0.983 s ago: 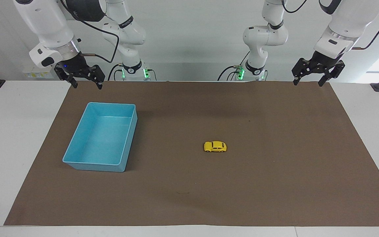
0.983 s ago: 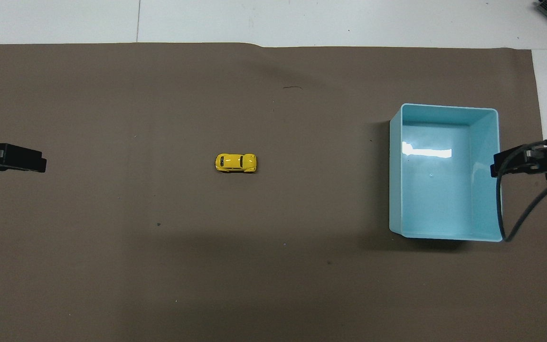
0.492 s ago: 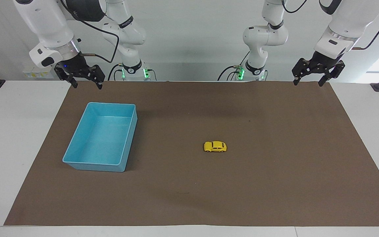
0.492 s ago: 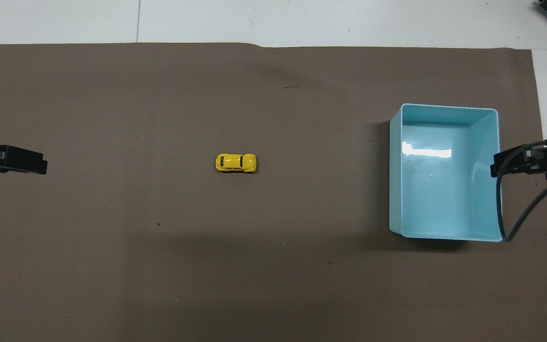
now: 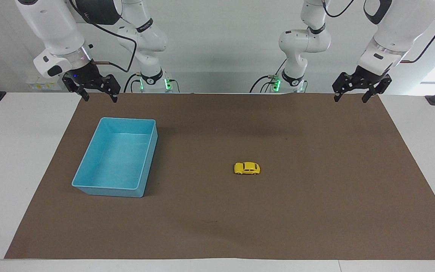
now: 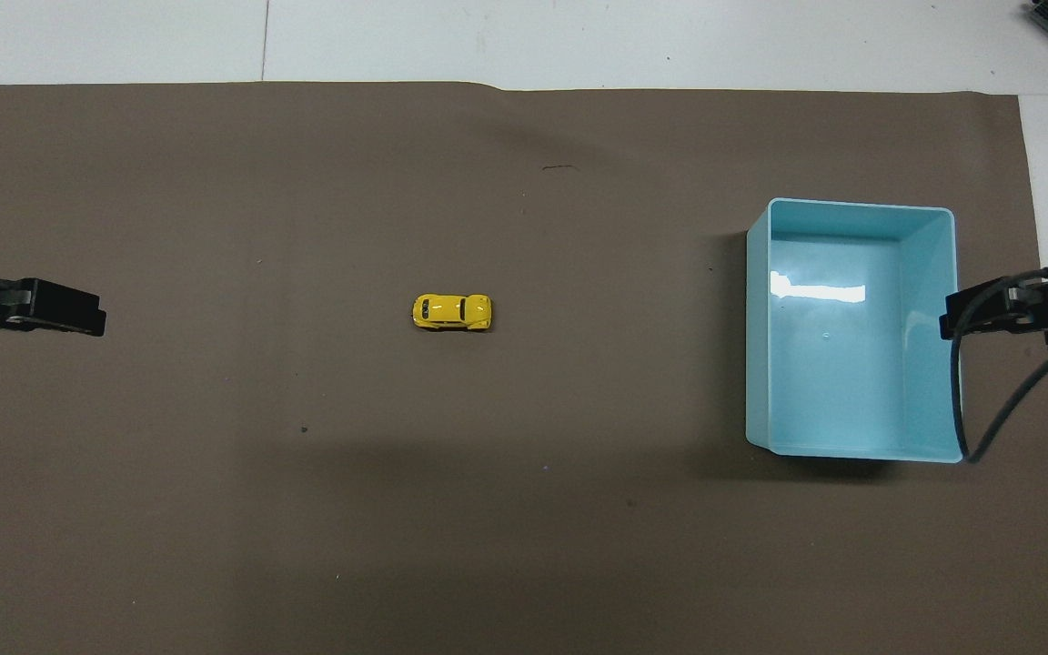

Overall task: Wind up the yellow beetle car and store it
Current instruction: 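Move the left gripper toward the yellow toy car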

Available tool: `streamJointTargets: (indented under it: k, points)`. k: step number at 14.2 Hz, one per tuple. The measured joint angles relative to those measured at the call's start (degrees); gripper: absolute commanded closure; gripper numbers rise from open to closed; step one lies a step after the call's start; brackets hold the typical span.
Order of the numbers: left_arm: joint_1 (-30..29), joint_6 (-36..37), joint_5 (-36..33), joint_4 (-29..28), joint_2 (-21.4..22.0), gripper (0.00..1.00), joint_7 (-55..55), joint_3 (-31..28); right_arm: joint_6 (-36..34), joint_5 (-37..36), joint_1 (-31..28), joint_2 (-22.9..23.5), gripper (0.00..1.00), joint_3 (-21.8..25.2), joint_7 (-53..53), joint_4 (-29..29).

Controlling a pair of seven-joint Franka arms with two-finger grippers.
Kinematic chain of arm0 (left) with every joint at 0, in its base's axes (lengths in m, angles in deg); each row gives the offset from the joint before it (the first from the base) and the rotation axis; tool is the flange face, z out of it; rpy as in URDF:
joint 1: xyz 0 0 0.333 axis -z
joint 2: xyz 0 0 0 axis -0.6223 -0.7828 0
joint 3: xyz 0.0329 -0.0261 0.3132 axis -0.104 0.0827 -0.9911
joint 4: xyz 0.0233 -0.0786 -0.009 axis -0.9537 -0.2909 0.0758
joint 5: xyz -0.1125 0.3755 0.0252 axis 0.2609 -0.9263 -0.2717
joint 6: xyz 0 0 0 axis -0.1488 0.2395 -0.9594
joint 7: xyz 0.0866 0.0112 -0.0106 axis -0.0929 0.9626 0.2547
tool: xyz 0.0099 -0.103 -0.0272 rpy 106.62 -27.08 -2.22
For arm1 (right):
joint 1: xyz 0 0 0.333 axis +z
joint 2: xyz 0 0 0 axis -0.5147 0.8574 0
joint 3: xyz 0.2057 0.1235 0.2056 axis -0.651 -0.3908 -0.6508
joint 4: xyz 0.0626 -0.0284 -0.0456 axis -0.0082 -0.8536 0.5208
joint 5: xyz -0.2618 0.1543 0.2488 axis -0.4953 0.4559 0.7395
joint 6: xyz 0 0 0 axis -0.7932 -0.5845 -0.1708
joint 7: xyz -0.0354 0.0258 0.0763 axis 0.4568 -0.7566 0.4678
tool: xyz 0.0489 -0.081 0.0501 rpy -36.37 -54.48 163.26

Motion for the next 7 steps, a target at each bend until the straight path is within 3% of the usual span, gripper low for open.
streamJointTargets:
  k: [7]
  points:
    - [0.0, -3.3, 0.0, -1.9, -1.7, 0.0, 3.4, 0.1, 0.0, 0.0, 0.0, 0.0, 0.0, 0.0, 0.0, 0.0]
